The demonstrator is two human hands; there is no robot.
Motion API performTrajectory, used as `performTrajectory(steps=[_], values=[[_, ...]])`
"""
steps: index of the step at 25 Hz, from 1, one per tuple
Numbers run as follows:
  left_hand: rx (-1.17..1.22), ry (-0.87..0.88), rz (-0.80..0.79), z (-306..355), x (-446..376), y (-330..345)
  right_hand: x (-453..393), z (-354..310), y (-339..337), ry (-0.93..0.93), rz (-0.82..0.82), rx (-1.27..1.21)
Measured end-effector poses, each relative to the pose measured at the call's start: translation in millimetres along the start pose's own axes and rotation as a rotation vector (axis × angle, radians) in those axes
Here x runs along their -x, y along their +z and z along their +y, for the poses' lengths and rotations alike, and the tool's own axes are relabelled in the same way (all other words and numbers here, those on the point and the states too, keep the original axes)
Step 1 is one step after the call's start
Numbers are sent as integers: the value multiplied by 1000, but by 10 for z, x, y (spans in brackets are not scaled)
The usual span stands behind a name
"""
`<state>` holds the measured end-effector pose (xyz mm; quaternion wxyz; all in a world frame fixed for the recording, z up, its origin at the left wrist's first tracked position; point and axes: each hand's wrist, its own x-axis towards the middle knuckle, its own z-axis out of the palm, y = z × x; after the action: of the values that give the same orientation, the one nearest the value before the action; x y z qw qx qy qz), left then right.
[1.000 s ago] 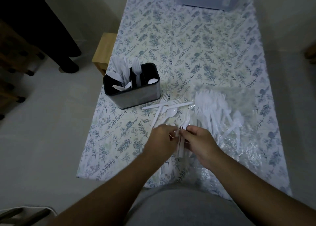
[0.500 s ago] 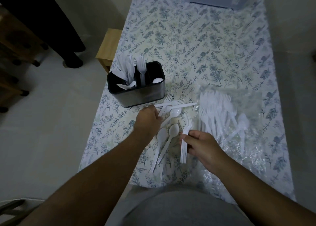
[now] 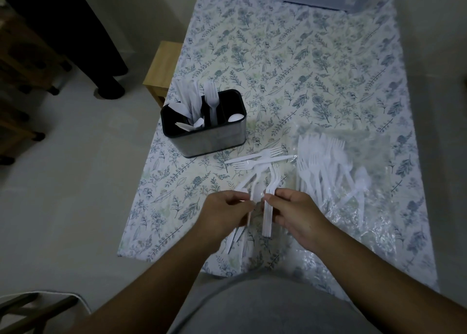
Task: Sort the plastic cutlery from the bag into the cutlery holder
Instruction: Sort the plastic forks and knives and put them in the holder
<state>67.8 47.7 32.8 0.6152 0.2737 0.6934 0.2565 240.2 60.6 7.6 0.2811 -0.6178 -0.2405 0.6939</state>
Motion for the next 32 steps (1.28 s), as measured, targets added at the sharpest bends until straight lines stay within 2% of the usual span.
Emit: performTrajectory(steps=[2, 4, 8, 12, 15, 20, 26, 32], values=[[-39, 96, -72, -76, 62, 86, 28, -24, 24, -3, -45, -71], [-122, 221, -77, -113, 51, 155, 41, -32, -1, -11, -82, -111], [-253, 333, -114, -77, -33, 195, 27, -37, -128, -25, -103, -77], [-669, 475, -166, 76, -151, 218, 13, -13, -208, -20, -65, 11], [-841, 576, -211, 276, -311, 224, -11, 23, -243, -33, -61, 37], [-875, 597, 91, 406, -787, 358, -49, 74, -282, -7, -1, 20], [-915, 605, 59, 398, -892, 567, -22, 11, -372, -32, 71, 17], [-637, 461, 165, 220, -607, 356, -34, -124, -413, -125, 104, 58]])
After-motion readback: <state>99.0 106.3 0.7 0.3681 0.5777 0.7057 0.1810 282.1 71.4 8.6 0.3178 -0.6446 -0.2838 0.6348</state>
